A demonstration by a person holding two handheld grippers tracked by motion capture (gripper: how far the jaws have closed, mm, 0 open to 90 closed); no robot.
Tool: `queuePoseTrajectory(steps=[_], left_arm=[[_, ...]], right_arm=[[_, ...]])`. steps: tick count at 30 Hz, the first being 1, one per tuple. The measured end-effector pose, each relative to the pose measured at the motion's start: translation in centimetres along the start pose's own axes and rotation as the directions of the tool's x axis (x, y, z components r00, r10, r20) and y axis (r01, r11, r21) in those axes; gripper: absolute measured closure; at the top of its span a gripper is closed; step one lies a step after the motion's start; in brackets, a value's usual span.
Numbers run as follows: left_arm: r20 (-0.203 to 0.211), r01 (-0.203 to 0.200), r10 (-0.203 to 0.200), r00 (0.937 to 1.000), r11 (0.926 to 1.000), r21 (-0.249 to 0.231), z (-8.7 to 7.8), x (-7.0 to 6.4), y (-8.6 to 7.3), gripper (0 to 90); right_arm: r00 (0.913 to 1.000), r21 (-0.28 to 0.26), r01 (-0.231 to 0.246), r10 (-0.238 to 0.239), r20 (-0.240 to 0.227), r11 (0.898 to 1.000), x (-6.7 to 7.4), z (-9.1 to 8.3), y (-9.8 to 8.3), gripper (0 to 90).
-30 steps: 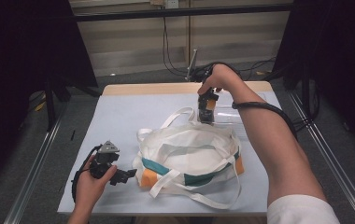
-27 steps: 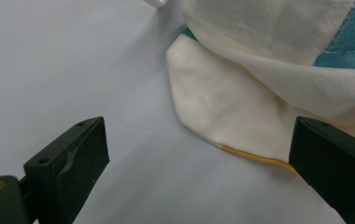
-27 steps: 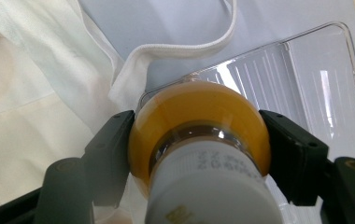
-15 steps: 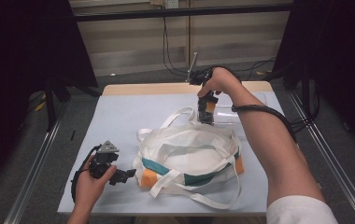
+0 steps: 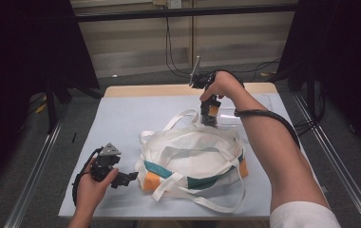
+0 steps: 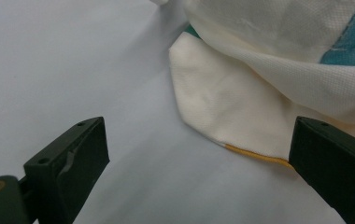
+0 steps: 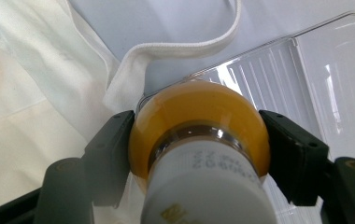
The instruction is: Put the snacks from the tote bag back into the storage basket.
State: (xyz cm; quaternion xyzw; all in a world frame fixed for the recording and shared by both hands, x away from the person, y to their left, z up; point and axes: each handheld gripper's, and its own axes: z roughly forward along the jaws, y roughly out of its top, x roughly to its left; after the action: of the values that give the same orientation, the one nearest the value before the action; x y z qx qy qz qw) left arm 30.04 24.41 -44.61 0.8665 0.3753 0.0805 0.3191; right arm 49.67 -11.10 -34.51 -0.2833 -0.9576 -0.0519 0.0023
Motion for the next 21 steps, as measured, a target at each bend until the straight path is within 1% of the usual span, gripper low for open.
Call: queuePoseTrajectory(steps=[3,5,10,13,14,15,16,21], left_arm=[[0.004,-0.003,0.003,1.0,1.0,-0.002,0.06,-0.08,0.04,4.6],[0.003,-0.005,0.005,1.0,1.0,0.003,0.08,-0.07,0.01,4.6],[0.004,-0.002,0.002,1.0,1.0,0.0,0.08,-0.02,0.02,4.6],[0.005,-0.003,0.003,1.0,1.0,0.002,0.11,0.0,0.01,4.6],[-0.009,0.002,-0.002,1.0,0.9999,-0.015,0.24,-0.1,-0.06,4.6],[-0.007,0.002,-0.002,1.0,0.9999,-0.016,0.25,-0.11,-0.04,4.6],[0.006,-0.001,0.001,1.0,1.0,0.002,0.11,-0.03,0.06,4.6],[0.006,0.002,-0.002,1.0,1.0,-0.006,0.05,0.05,0.06,4.6]], right_arm=[[1.0,-0.006,-0.001,0.001,0.001,1.0,0.02,0.05,-0.01,30.4],[0.9999,-0.002,-0.013,0.013,0.0,1.0,0.1,0.09,-0.02,30.4],[1.0,-0.013,-0.003,0.003,0.001,1.0,0.11,0.3,-0.03,30.4],[1.0,-0.01,-0.008,0.008,0.0,1.0,0.12,0.25,-0.05,30.4],[0.9999,-0.011,-0.011,0.011,0.0,1.0,0.11,0.25,-0.07,30.4],[0.9999,-0.012,-0.013,0.013,-0.001,1.0,0.1,0.25,-0.09,30.4],[0.9998,-0.012,-0.02,0.02,-0.003,1.0,0.1,0.25,-0.1,30.3],[0.9998,-0.017,-0.022,0.022,-0.003,1.0,0.08,0.27,-0.15,30.3]])
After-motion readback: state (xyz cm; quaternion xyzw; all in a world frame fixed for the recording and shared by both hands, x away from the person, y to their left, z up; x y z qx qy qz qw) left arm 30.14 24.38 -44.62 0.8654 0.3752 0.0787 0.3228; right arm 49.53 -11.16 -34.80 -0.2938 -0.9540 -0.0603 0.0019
